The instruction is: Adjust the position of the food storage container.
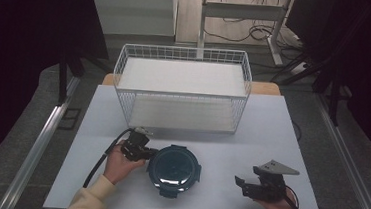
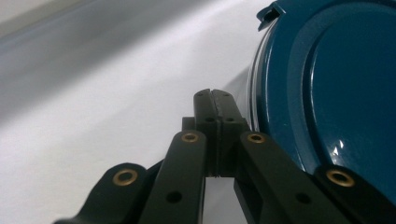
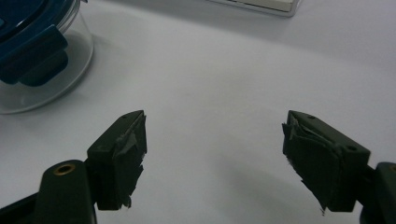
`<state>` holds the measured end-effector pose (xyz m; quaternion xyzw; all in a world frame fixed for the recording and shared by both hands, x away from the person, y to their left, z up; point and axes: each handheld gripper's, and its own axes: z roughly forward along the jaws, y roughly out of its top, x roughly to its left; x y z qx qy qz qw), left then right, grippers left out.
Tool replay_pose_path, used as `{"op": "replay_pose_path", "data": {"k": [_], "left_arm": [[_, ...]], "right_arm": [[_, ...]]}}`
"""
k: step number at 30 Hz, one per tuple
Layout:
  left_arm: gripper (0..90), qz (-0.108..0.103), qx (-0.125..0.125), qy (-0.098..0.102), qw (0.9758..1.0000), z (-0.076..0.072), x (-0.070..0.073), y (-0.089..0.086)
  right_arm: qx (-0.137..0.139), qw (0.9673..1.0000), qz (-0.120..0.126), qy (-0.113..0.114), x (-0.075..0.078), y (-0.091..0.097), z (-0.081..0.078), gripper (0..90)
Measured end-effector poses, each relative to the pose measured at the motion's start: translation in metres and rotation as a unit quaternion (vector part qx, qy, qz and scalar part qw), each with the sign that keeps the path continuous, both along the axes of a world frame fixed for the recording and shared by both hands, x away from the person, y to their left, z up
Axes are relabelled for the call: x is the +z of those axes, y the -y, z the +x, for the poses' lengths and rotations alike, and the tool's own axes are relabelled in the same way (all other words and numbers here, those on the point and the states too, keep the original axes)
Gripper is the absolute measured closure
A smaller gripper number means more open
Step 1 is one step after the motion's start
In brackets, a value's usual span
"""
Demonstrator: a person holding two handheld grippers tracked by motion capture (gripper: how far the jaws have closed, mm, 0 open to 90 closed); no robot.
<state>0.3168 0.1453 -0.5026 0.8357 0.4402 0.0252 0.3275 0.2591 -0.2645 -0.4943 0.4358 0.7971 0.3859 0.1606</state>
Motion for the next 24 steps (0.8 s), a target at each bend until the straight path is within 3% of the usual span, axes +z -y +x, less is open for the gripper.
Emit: {"op": "replay_pose_path", "data": {"k": [10,14,16,17,18,19,20,22,24], "left_arm": [[90.0,-0.014,-0.011,-0.007,0.9998,-0.002,-0.003,0.003],[90.0,0.010,0.003,0.037,0.9993,-0.006,0.002,-0.003],[90.0,0.001,0.005,0.044,0.9990,-0.009,0.006,-0.008],[90.0,-0.024,0.017,0.058,0.9979,-0.017,0.014,-0.019],[89.5,-0.034,0.022,0.065,0.9971,-0.022,0.017,-0.024],[85.5,-0.034,0.022,0.065,0.9971,-0.022,0.017,-0.024],[79.1,-0.043,0.036,0.078,0.9954,-0.031,0.023,-0.031],[68.2,-0.048,0.054,0.083,0.9939,-0.041,0.026,-0.036],[49.9,-0.055,0.073,0.084,0.9923,-0.048,0.028,-0.040]], "right_arm": [[0.000,1.0000,0.001,0.000,0.000,0.000,0.000,21.6],[0.011,0.9996,0.023,0.009,0.003,0.002,-0.001,21.6],[0.013,0.9992,0.034,0.014,0.005,0.003,-0.002,21.6],[0.013,0.9991,0.039,0.014,0.006,0.003,-0.003,21.5],[0.014,0.9988,0.045,0.015,0.007,0.004,-0.003,21.5],[0.014,0.9988,0.045,0.015,0.007,0.004,-0.003,21.5],[0.014,0.9982,0.056,0.012,0.008,0.004,-0.003,21.5],[0.018,0.9979,0.061,0.011,0.008,0.003,-0.003,21.5],[0.025,0.9975,0.065,0.013,0.009,0.002,-0.003,21.5]]}}
